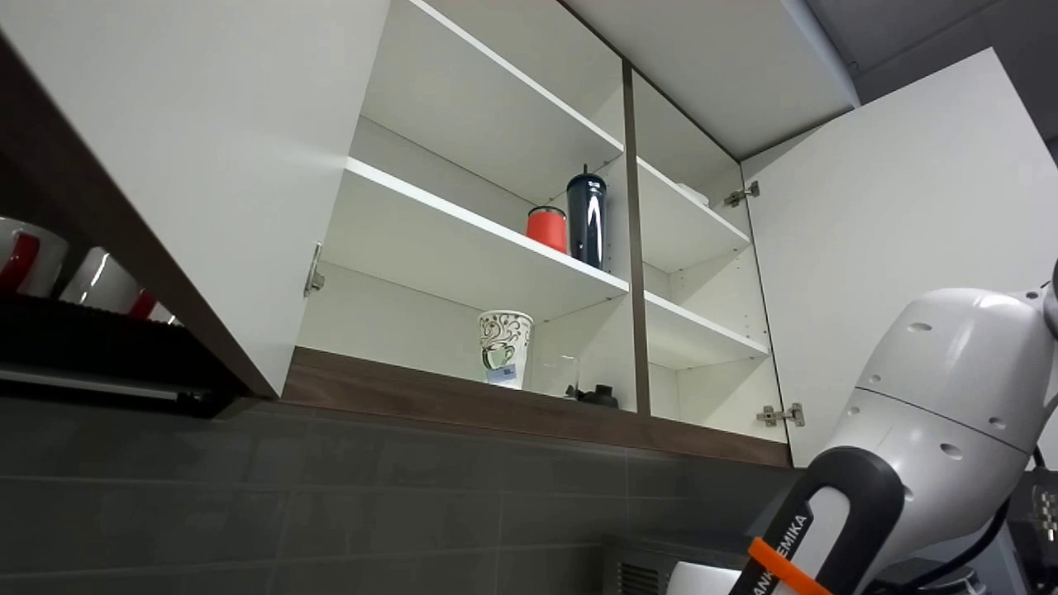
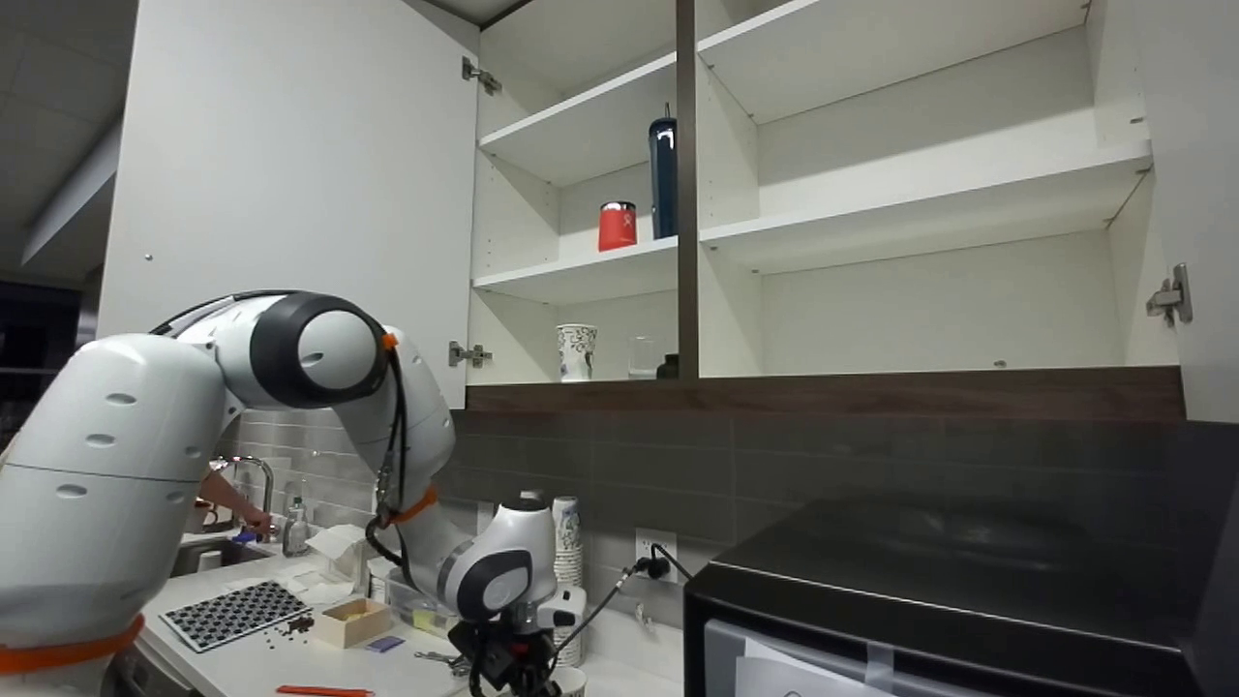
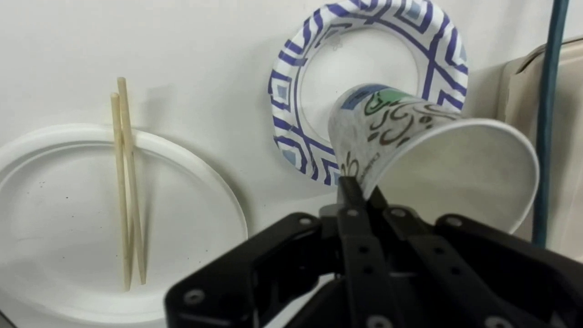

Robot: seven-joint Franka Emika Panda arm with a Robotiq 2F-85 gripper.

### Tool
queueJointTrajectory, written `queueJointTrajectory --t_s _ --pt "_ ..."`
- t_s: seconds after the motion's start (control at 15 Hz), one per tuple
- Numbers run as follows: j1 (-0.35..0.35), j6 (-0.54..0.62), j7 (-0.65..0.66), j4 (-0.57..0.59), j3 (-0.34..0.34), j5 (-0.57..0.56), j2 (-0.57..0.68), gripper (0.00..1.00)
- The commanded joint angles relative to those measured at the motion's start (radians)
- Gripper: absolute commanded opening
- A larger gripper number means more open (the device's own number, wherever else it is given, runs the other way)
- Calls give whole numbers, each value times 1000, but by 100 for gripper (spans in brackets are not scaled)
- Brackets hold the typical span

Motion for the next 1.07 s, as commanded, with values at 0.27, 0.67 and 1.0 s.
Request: queueJointTrajectory --t_s 0.27,0.67,1.0 --pt "-16 -63 -31 74 7 2 34 66" --pt "-14 -55 -22 126 14 29 -21 100" --pt "4 -109 35 240 24 59 53 100"
